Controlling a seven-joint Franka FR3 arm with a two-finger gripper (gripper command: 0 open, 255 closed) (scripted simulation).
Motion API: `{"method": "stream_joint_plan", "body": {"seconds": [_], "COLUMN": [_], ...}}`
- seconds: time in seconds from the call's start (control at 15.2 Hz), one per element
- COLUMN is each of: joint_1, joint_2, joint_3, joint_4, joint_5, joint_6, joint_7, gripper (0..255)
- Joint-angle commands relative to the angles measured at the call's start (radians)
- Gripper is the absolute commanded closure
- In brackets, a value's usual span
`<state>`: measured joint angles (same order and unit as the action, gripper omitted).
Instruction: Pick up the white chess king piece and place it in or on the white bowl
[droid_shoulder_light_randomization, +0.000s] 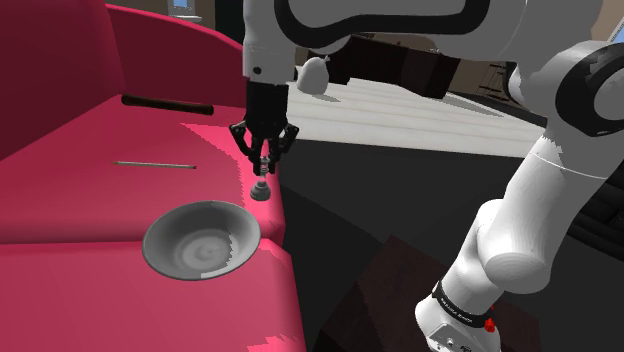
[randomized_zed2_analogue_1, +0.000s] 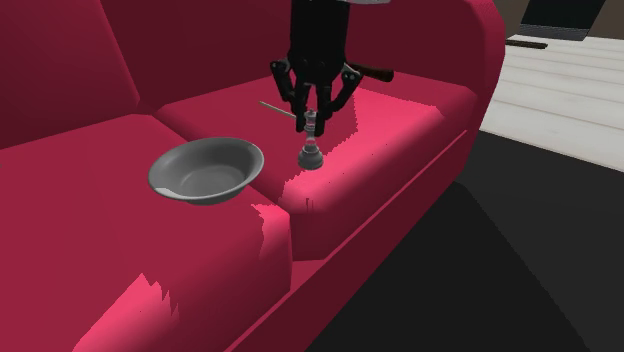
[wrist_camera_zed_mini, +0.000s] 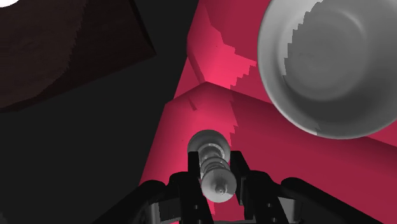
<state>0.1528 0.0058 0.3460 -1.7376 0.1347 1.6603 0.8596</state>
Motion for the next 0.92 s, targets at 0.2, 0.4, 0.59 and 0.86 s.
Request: {"method": "stream_joint_plan", "body": {"seconds": [0.2, 0.4, 0.59, 0.86], "joint_1": [0.001, 0.001, 0.002, 0.004], "joint_2": [0.009, 0.017, 0.026, 0.044], "joint_3": [0.000, 0.001, 0.002, 0.003], "joint_4": [0.079, 0.127, 0.180, 0.255], "joint_5": [-0.004, -0.006, -0.009, -0.014], "joint_6": [-0.069, -0.111, -0.153, -0.211], "joint_7": [0.011, 0.017, 0.025, 0.035], "gripper": [255, 255, 255, 255]}}
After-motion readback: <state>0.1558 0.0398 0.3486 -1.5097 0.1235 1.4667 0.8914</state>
